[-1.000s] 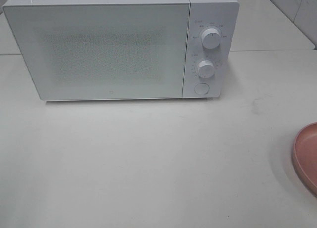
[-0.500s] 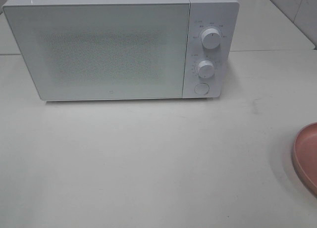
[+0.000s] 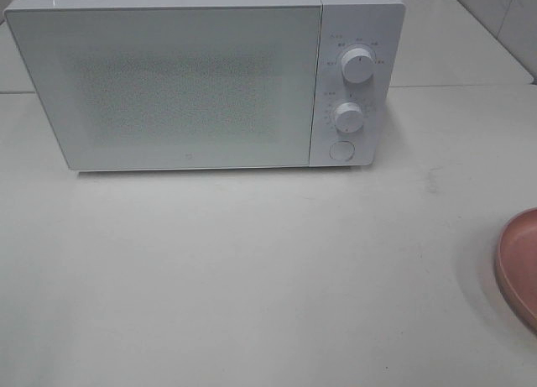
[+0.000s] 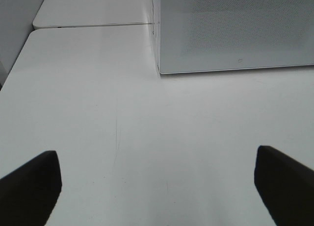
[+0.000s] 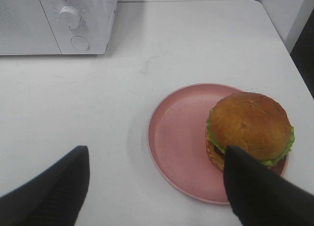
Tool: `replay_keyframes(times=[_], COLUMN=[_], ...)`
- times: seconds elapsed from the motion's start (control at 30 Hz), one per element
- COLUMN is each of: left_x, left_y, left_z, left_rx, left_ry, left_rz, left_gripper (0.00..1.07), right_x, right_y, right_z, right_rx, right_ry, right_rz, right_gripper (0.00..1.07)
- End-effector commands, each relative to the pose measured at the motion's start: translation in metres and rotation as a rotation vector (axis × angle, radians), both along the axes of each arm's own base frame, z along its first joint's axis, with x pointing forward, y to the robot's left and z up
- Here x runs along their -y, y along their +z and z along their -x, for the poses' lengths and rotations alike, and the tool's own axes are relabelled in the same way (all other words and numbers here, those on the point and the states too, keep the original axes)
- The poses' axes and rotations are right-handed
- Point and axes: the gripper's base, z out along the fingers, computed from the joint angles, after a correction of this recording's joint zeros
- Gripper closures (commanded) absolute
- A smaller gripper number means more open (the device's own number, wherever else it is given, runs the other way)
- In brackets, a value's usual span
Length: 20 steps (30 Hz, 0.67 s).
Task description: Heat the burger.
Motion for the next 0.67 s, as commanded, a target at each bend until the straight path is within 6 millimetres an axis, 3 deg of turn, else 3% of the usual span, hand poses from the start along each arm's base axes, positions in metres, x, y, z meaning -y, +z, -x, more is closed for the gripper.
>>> replay_keyframes(times=[0.03,0.67], left_x=[-0.0005,-0.0005], left_y=[-0.001,-0.001], left_z=[0.0025,0.0025], left_rx=[0.032,0.032], left_ry=[0.004,0.004], left_rz=[-0.001,-0.001], left_gripper=[0.06,0.06], right_x=[-0.0003,-0.0003], right_y=[0.0003,0.0003], right_z=[0.0033,0.0033], right_rx=[0.036,0.036], right_ry=[0.0,0.0], right_rz=[0.009,0.009], right_gripper=[0.35,0.35])
